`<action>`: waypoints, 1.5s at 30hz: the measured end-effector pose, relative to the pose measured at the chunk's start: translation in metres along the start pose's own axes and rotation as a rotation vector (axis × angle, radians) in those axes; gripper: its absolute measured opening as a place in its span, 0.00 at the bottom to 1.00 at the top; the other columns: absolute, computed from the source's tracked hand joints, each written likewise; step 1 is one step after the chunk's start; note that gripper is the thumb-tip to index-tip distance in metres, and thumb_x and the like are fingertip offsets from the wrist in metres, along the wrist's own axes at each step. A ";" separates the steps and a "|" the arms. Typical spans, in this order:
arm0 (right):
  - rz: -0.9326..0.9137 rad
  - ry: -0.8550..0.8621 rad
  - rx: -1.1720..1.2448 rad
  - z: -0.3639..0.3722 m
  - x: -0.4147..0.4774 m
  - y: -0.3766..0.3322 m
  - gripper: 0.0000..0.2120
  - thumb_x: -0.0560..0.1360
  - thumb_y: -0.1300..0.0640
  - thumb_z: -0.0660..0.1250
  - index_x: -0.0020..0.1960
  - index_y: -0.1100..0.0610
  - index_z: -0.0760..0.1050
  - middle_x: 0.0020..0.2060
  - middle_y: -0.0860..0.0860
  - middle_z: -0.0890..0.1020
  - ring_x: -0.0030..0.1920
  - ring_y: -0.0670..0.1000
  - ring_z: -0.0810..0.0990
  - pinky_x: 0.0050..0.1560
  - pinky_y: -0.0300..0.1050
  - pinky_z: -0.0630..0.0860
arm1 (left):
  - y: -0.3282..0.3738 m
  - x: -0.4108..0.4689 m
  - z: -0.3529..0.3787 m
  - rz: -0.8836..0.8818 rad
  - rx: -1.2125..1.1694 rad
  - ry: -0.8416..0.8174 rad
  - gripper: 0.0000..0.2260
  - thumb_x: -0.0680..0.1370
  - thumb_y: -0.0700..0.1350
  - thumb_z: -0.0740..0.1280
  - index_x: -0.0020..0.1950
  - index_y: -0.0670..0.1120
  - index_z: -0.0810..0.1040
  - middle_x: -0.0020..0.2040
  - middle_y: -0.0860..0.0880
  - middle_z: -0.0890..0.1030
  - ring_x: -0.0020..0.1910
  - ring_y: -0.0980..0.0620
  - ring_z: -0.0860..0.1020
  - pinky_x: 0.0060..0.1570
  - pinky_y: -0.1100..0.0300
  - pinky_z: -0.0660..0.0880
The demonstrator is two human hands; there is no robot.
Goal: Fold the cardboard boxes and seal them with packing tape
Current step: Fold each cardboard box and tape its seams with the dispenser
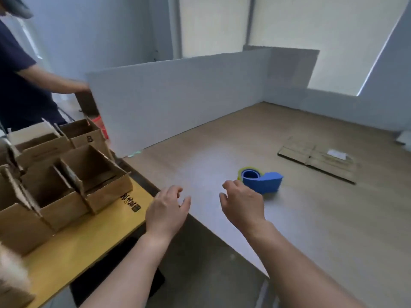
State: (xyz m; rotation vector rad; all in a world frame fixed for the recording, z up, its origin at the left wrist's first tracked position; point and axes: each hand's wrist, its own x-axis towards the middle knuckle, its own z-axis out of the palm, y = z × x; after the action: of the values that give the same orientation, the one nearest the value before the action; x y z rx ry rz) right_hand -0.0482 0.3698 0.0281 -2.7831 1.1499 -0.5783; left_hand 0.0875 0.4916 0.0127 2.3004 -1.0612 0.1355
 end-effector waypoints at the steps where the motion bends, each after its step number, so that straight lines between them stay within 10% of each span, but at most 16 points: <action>1: 0.025 0.010 -0.018 -0.004 0.001 0.021 0.11 0.79 0.51 0.55 0.56 0.54 0.73 0.51 0.50 0.78 0.46 0.54 0.79 0.35 0.43 0.65 | 0.019 0.006 0.014 0.038 -0.025 -0.014 0.16 0.79 0.54 0.64 0.63 0.48 0.75 0.55 0.51 0.79 0.52 0.53 0.77 0.45 0.62 0.72; 26: 0.617 -0.018 -0.198 -0.031 0.058 0.319 0.12 0.78 0.54 0.54 0.58 0.53 0.72 0.54 0.49 0.77 0.51 0.54 0.77 0.38 0.42 0.64 | 0.288 0.163 0.234 0.473 -0.150 -0.435 0.16 0.79 0.53 0.62 0.65 0.49 0.72 0.59 0.52 0.77 0.58 0.52 0.75 0.52 0.56 0.74; 45: 0.977 -0.346 -0.159 0.065 0.148 0.469 0.22 0.78 0.48 0.59 0.68 0.57 0.63 0.65 0.55 0.69 0.64 0.57 0.67 0.57 0.50 0.70 | 0.306 0.310 0.425 0.604 0.179 -0.654 0.32 0.73 0.63 0.65 0.72 0.49 0.63 0.67 0.47 0.69 0.64 0.45 0.69 0.60 0.53 0.68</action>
State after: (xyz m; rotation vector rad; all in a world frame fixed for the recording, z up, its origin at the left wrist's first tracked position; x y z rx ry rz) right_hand -0.2405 -0.0733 -0.0844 -1.8899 2.2162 0.0954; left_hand 0.0123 -0.1035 -0.0882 2.1396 -2.1327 -0.3232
